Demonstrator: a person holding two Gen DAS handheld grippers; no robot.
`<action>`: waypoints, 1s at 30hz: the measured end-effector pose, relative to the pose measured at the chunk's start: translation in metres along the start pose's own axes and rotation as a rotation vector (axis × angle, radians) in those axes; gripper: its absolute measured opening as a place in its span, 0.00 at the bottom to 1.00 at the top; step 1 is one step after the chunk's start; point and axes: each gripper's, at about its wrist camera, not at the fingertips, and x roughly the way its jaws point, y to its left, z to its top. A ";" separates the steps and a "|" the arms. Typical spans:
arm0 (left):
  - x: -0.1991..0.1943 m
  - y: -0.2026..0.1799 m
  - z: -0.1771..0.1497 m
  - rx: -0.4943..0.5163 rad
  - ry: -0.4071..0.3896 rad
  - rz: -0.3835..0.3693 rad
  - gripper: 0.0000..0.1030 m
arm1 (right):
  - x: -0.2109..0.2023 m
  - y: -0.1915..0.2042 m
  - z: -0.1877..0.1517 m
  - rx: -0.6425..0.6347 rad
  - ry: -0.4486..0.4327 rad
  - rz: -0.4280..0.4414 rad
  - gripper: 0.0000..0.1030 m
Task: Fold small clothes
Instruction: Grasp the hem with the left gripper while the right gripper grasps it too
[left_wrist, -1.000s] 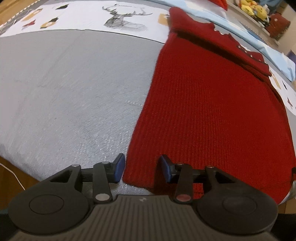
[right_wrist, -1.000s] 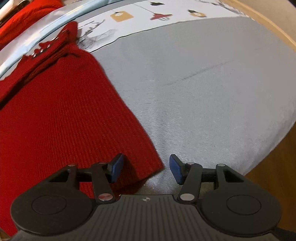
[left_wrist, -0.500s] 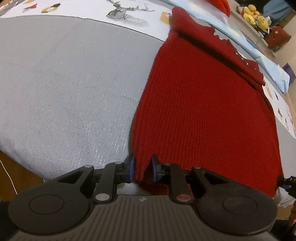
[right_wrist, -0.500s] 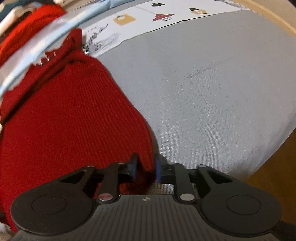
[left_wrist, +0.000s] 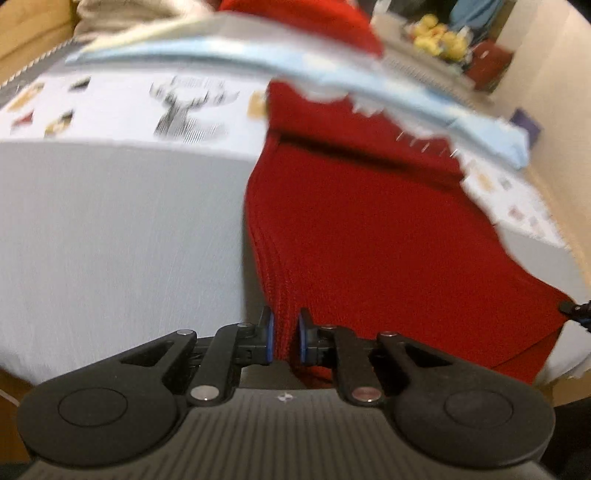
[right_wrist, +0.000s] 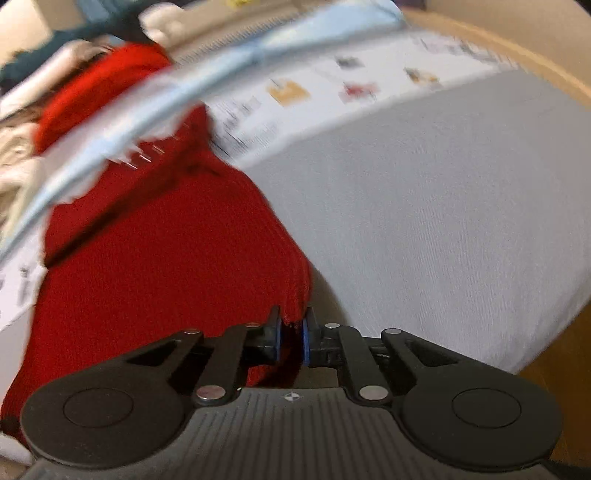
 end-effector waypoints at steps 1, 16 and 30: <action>-0.011 -0.001 0.004 0.000 -0.018 -0.020 0.12 | -0.011 0.003 0.003 -0.005 -0.022 0.032 0.09; -0.177 0.006 0.007 -0.071 -0.127 -0.180 0.11 | -0.193 -0.014 0.024 -0.024 -0.228 0.304 0.08; 0.044 0.076 0.138 -0.239 -0.082 -0.109 0.34 | 0.035 -0.012 0.132 0.161 -0.077 0.111 0.18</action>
